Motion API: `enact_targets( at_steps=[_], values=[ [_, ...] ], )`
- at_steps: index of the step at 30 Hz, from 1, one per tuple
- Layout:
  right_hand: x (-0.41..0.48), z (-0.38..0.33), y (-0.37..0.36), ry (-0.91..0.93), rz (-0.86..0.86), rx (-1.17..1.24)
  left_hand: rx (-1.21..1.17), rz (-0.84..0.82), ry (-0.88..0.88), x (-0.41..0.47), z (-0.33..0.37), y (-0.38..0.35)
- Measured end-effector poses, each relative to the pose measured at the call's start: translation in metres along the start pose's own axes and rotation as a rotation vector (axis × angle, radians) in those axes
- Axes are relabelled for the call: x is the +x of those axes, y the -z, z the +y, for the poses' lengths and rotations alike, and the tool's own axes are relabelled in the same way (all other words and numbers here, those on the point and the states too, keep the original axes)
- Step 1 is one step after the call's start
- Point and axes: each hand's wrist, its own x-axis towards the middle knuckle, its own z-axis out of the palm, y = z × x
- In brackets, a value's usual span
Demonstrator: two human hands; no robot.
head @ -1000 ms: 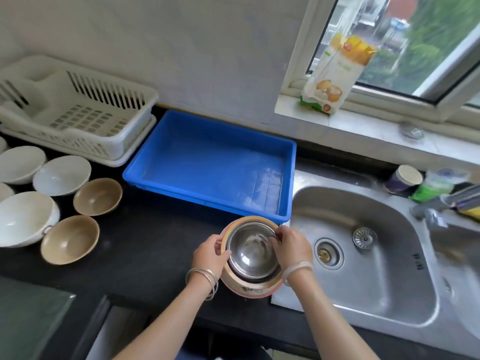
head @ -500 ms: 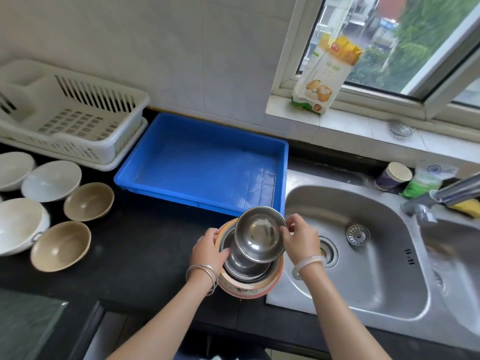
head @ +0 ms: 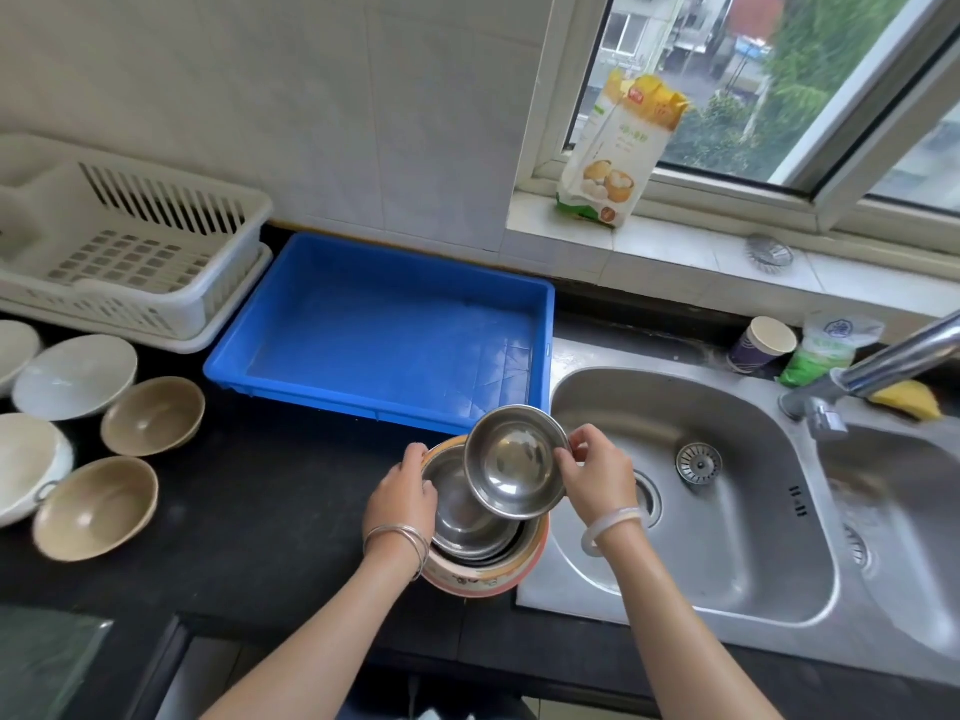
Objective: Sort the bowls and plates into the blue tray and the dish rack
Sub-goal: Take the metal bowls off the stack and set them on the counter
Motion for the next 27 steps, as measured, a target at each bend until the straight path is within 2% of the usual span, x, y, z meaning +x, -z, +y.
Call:
enact_targets(
  at_steps=[5, 12, 15, 22, 27],
  values=[
    [0.001, 0.0, 0.005, -0.009, 0.008, 0.028, 0.036, 0.046, 0.01, -0.001, 0.003, 0.004],
    [0.004, -0.002, 0.009, -0.019, -0.024, 0.069, -0.055, 0.186, -0.025, 0.002, 0.011, 0.012],
    [0.006, -0.008, 0.01, -0.024, -0.043, 0.121, -0.137, 0.196, -0.008, 0.005, 0.011, 0.024],
    [0.014, -0.045, -0.006, 0.019, -0.108, 0.224, -0.243, 0.246, 0.099, 0.008, -0.021, 0.071],
    [0.014, -0.078, -0.05, 0.078, -0.211, 0.2, -0.295, 0.313, 0.26, -0.004, -0.072, 0.105]
  ],
)
